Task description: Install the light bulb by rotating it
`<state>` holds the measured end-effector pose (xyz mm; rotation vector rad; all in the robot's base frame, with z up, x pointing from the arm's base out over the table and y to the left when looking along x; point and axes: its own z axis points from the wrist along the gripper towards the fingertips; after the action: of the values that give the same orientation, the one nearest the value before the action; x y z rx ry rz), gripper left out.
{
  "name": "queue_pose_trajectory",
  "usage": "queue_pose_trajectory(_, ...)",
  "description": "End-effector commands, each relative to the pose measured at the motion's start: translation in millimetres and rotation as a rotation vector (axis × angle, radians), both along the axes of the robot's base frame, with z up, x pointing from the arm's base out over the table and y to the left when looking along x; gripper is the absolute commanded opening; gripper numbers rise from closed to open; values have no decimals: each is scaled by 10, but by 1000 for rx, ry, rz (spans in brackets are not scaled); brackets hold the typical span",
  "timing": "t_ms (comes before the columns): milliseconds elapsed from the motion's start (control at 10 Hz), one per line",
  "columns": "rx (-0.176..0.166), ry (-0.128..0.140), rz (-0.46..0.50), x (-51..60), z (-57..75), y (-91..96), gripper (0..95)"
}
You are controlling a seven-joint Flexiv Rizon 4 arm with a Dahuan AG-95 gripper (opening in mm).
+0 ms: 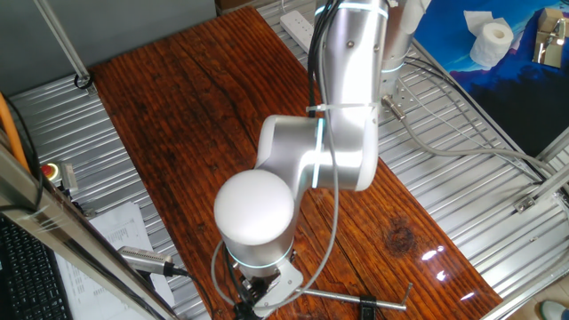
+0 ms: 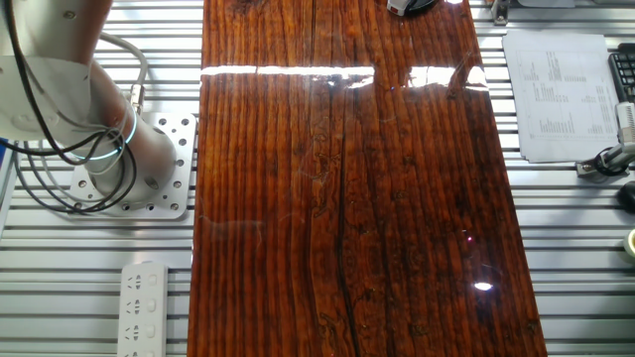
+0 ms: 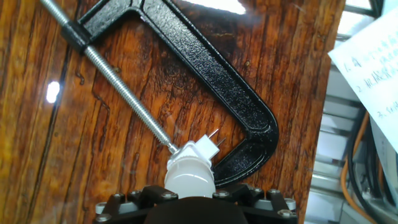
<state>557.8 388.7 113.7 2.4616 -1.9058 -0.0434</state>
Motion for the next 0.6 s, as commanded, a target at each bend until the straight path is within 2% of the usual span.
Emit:
queue_pose_trajectory(100,0,-4,10,-12,1,-9,760)
queue_pose_trajectory(600,12,0,17,-27,-22,-15,760)
